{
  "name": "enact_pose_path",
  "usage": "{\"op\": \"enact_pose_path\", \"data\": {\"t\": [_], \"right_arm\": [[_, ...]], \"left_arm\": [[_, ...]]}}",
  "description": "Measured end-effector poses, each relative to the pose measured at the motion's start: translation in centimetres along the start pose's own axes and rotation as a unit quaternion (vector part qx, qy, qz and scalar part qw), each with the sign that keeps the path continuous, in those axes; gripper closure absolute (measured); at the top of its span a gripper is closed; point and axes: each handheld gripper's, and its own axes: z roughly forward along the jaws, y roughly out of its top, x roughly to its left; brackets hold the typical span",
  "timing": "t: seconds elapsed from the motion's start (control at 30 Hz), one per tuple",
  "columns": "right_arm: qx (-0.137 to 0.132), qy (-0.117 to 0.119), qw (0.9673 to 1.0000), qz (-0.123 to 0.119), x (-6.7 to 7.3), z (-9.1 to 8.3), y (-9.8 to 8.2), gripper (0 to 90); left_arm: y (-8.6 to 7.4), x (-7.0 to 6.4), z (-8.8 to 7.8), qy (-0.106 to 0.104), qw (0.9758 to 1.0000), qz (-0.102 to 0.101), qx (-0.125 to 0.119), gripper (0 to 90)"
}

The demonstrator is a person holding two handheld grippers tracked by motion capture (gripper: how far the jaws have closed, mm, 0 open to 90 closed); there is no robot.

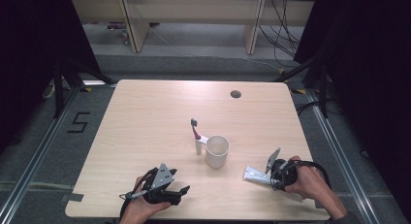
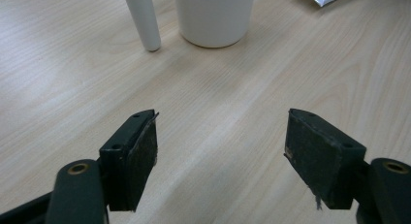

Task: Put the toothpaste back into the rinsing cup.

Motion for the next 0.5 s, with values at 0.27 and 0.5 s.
{"op": "enact_pose_path", "data": {"t": [0.27,0.5], "right_arm": [[0.030,0.005,0.9995,-0.005,-0.47,0.28,0.60,74.7],[0.041,0.012,0.9991,-0.009,-0.53,0.48,0.99,75.0]], "left_arm": [[0.10,0.05,0.05,-0.002,1.0000,0.000,0.002,27.0],[0.11,0.04,0.13,0.000,1.0000,0.003,0.003,27.1]]}}
